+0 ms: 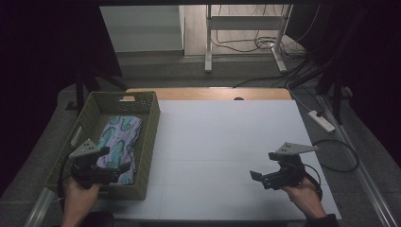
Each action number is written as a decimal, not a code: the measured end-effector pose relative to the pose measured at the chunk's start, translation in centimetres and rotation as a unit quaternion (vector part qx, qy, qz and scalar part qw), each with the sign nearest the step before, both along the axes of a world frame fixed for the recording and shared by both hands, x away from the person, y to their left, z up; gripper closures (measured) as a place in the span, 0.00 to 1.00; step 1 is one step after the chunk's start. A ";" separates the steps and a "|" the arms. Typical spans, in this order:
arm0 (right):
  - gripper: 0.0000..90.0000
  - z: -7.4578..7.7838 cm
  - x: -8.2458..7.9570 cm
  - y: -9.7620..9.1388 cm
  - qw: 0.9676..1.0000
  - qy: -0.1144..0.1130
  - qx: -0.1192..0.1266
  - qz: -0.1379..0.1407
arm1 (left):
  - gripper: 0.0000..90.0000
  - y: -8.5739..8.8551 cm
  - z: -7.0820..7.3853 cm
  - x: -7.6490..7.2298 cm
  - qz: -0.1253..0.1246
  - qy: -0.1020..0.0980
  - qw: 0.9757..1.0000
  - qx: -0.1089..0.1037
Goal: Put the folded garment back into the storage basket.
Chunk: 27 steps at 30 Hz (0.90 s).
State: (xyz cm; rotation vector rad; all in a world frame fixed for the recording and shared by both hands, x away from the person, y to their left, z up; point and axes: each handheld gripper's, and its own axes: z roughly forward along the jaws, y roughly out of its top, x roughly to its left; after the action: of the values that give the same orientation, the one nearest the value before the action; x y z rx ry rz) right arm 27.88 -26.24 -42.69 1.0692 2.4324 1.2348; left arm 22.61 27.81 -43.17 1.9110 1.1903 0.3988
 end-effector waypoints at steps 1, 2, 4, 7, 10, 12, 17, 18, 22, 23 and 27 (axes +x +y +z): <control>0.00 0.0 0.0 0.0 1.000 0.000 0.000 0.000 | 0.00 0.0 0.0 0.0 0.000 0.000 1.000 0.000; 0.00 -0.1 -0.3 -0.6 1.000 0.000 -0.001 -0.006 | 0.00 -0.1 0.0 -0.3 0.001 -0.003 1.000 0.002; 0.00 -0.2 -0.6 -1.1 1.000 0.000 -0.001 -0.014 | 0.00 0.0 -0.1 -0.5 0.002 -0.004 1.000 0.000; 0.00 -0.3 -0.9 -1.6 1.000 0.001 0.001 -0.020 | 0.00 0.0 -0.2 -0.7 0.005 -0.008 1.000 0.003; 0.00 -0.4 -1.5 -2.6 0.999 -0.001 0.001 -0.033 | 0.00 0.1 -0.4 -1.1 0.009 -0.009 1.000 0.003; 0.00 -0.5 -1.9 -3.1 0.999 -0.002 0.000 -0.040 | 0.00 0.1 -0.4 -1.2 0.009 -0.008 1.000 0.002; 0.00 -0.6 -2.4 -3.8 0.999 -0.004 0.001 -0.051 | 0.00 0.0 -0.6 -1.6 0.012 -0.011 1.000 0.006; 0.00 -0.6 -2.6 -4.0 0.999 -0.007 -0.001 -0.053 | 0.00 0.0 -0.5 -1.7 0.012 -0.012 1.000 0.006; 0.00 -0.7 -3.4 -4.8 0.998 -0.009 -0.004 -0.066 | 0.00 0.0 -0.6 -2.1 0.015 -0.017 1.000 0.006; 0.00 -0.7 -3.4 -4.8 0.998 -0.009 -0.004 -0.066 | 0.00 0.0 -0.6 -2.1 0.015 -0.017 1.000 0.006; 0.00 -0.6 -4.2 -5.4 0.997 -0.009 0.000 -0.078 | 0.00 -0.1 -0.7 -2.4 0.015 -0.017 1.000 0.007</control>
State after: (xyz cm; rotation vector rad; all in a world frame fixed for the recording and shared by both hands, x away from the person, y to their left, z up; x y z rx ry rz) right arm 23.71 -31.65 -43.33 1.2162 2.2867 1.1889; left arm 20.19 27.74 -43.84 1.8936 1.1970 0.4555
